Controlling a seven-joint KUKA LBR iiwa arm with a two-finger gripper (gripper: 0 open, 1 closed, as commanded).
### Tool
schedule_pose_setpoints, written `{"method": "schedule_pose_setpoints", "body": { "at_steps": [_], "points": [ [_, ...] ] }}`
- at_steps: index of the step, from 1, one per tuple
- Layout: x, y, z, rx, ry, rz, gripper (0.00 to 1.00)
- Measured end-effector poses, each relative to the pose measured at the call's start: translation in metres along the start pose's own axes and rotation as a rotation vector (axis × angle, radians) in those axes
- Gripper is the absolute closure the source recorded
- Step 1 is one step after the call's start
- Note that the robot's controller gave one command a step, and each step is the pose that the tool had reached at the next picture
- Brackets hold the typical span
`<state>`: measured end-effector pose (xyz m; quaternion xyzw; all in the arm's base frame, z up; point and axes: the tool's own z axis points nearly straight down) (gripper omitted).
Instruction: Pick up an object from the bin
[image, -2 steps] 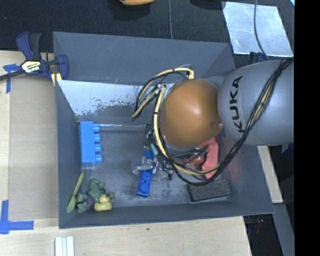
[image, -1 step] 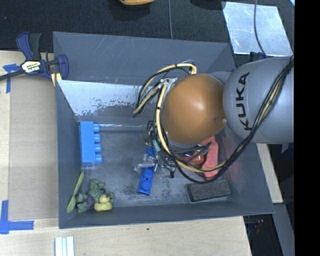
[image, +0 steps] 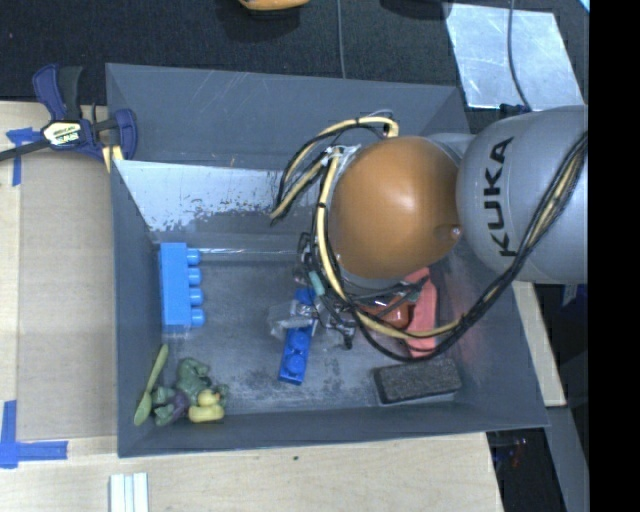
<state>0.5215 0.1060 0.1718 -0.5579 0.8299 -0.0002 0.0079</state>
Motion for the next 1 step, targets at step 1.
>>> {"method": "schedule_pose_setpoints", "body": {
  "at_steps": [1],
  "points": [
    [0.0002, 0.0013, -0.0245, -0.007, 0.003, 0.000, 1.00]
  ]
}}
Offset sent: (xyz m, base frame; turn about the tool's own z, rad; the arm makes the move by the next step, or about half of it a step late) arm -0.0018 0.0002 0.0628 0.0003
